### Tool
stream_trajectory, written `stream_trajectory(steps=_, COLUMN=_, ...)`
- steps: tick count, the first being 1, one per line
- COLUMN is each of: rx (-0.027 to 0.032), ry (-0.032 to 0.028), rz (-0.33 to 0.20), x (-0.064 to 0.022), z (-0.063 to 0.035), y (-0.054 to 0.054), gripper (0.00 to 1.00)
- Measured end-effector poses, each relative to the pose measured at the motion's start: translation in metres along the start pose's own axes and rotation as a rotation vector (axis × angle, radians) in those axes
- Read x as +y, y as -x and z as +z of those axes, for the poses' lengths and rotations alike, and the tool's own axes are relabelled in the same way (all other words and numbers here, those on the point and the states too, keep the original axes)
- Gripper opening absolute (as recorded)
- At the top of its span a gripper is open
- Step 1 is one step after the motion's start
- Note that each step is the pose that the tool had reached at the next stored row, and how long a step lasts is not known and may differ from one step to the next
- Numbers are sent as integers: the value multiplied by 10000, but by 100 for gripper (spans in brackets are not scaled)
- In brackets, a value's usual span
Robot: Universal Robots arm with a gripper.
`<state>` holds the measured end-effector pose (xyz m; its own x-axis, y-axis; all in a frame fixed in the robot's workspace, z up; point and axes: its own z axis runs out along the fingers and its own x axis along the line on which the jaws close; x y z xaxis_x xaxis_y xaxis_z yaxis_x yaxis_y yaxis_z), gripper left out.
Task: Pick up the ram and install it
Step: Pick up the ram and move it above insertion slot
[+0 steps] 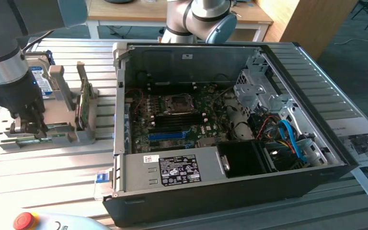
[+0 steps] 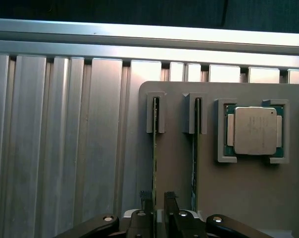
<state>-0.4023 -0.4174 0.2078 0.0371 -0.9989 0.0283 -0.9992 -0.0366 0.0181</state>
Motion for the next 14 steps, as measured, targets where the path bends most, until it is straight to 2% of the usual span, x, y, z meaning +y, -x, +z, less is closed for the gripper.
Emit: stream_trajectory(steps=14, rx=-1, ry=-1, rz=-1, x=-1, z=52, y=1, gripper=24)
